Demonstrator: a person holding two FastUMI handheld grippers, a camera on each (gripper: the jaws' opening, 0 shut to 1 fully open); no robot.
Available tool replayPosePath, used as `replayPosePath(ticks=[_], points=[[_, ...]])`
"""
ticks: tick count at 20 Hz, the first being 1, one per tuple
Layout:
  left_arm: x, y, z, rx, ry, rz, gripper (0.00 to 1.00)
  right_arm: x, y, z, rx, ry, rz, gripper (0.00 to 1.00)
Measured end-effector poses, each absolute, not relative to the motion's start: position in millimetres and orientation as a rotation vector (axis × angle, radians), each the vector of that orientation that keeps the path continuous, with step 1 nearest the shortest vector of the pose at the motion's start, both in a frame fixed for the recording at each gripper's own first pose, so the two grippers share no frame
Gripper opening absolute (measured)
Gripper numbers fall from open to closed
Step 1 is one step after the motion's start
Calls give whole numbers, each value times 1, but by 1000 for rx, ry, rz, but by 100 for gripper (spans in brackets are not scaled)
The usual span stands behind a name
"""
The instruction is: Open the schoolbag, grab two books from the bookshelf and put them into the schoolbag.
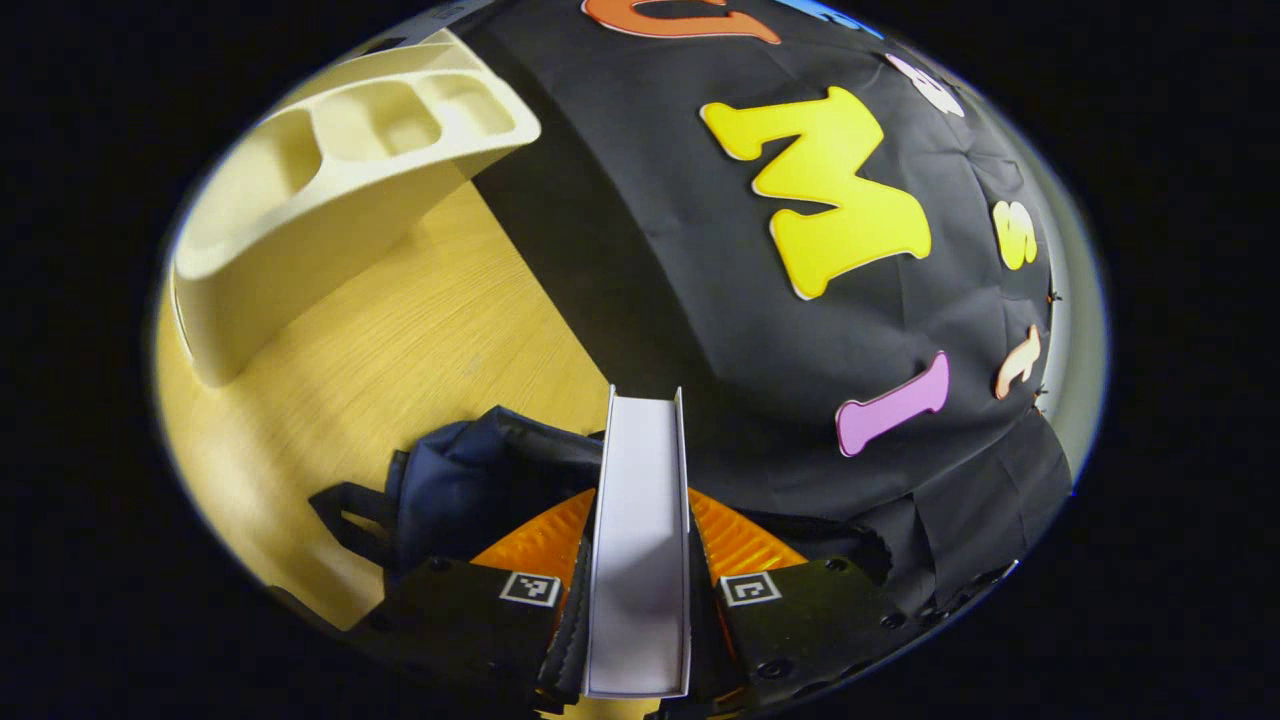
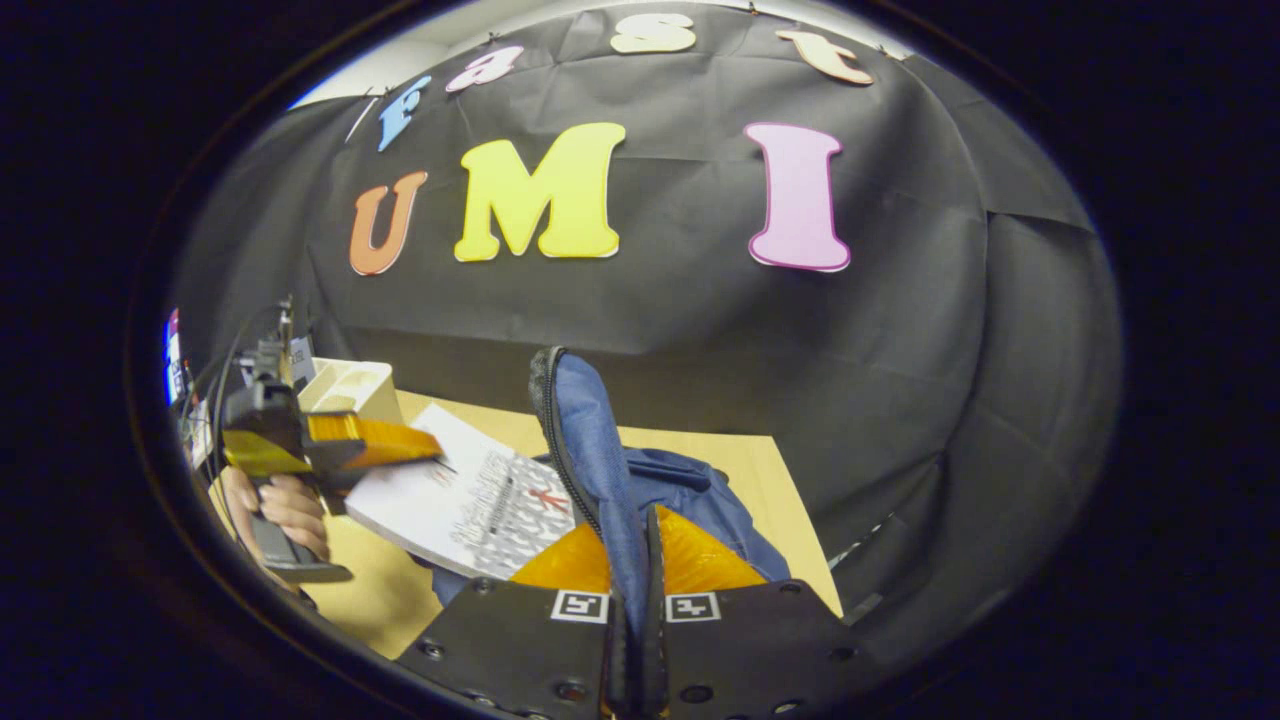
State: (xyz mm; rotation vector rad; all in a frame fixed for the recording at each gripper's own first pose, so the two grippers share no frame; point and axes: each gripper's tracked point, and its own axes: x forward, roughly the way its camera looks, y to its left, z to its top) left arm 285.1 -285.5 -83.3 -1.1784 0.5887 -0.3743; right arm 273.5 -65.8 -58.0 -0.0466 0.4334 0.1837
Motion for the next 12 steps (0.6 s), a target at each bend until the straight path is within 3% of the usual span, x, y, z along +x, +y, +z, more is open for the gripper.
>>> replayPosePath(ticks=[3, 6, 12], points=[[268, -313, -118, -1114, 657, -399, 44, 273, -58, -59, -21, 428, 192, 6], [266, -307, -133, -933, 565, -373, 44, 270, -60, -62, 9, 419, 185, 9], [263, -330, -139, -846, 508, -380, 45, 260, -57, -59, 50, 391, 182, 6]])
